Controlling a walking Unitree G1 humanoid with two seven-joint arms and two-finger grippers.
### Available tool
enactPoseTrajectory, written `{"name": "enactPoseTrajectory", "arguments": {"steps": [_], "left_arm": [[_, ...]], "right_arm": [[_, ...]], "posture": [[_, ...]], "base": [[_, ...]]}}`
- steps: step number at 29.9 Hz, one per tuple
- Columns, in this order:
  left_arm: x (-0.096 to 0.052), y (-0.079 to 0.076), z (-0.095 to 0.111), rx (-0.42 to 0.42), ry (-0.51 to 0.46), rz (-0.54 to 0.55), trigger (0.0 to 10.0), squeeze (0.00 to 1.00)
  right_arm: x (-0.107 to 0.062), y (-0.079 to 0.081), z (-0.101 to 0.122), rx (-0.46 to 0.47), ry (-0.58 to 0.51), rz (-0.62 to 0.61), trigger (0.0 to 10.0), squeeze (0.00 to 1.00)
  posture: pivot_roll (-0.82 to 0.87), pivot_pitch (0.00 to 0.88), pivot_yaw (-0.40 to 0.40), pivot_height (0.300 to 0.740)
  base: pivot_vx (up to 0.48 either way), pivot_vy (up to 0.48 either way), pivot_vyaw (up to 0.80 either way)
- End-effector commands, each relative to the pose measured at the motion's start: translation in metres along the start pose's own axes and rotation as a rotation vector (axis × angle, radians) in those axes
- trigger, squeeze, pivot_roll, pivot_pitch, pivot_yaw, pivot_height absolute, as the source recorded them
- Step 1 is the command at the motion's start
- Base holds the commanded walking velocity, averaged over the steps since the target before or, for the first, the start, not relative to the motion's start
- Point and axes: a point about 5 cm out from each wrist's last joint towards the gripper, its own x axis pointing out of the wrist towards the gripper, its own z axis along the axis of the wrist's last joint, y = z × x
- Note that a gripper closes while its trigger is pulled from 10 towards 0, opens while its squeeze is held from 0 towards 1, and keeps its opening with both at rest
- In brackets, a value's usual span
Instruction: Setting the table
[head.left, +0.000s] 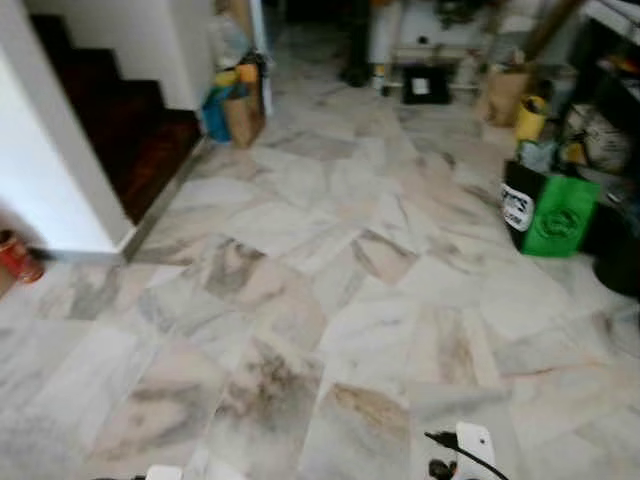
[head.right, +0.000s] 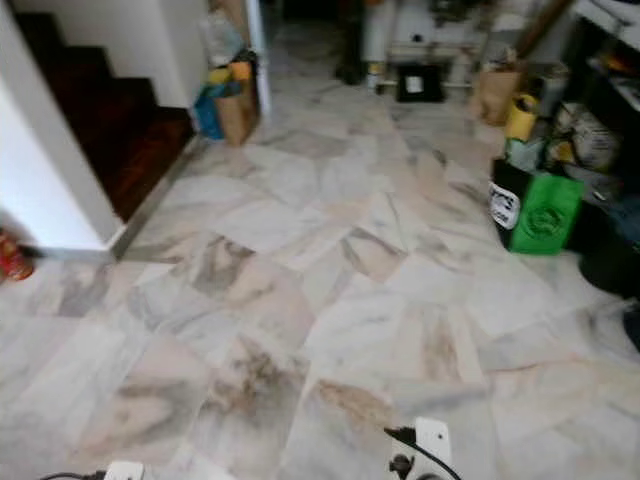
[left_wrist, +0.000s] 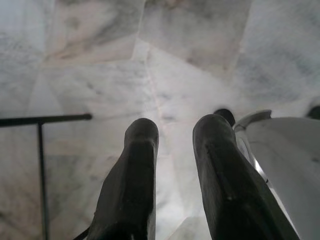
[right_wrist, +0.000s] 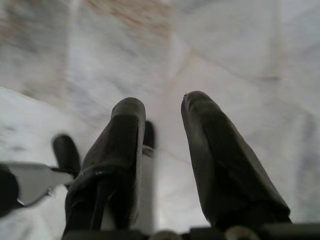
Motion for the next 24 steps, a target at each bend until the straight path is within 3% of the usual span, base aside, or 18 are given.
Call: {"name": "enactPoseTrajectory", "arguments": {"steps": [1,5,8,14,16,24], "left_arm": [[-0.004,0.011,-0.014,-0.016,0.042,0.021,10.0,0.0],[-0.008,0.024,-0.021,-0.051,0.052,0.032,10.0,0.0],[-0.01,0.032,-0.026,-0.032,0.058,0.038,10.0,0.0],[-0.011,0.034,-0.029,-0.064,0.075,0.04,10.0,0.0],[-0.011,0.031,-0.028,-0.03,0.07,0.033,10.0,0.0],[-0.003,0.003,-0.012,-0.02,0.043,0.006,10.0,0.0]], "right_arm": [[0.001,0.006,0.004,0.006,-0.011,0.014,10.0,0.0],[0.001,0.006,0.004,0.003,-0.012,0.015,10.0,0.0],[0.001,0.006,0.004,0.003,-0.012,0.015,10.0,0.0],[0.001,0.006,0.005,0.0,-0.016,0.016,10.0,0.0],[0.001,0.006,0.005,-0.006,-0.018,0.016,10.0,0.0],[0.001,0.007,0.007,0.021,-0.04,0.017,10.0,0.0]], "posture": [[0.03,0.0,0.009,0.74],[0.03,0.0,0.009,0.74],[0.03,0.0,0.009,0.74],[0.03,0.0,0.008,0.74],[0.03,0.0,0.007,0.74],[0.03,0.0,0.007,0.74]], "base": [[0.0,0.0,0.0],[0.0,0.0,-0.4],[0.0,0.0,0.0],[0.0,0.16,-0.27],[0.0,0.48,0.0],[0.0,0.0,0.0]]}}
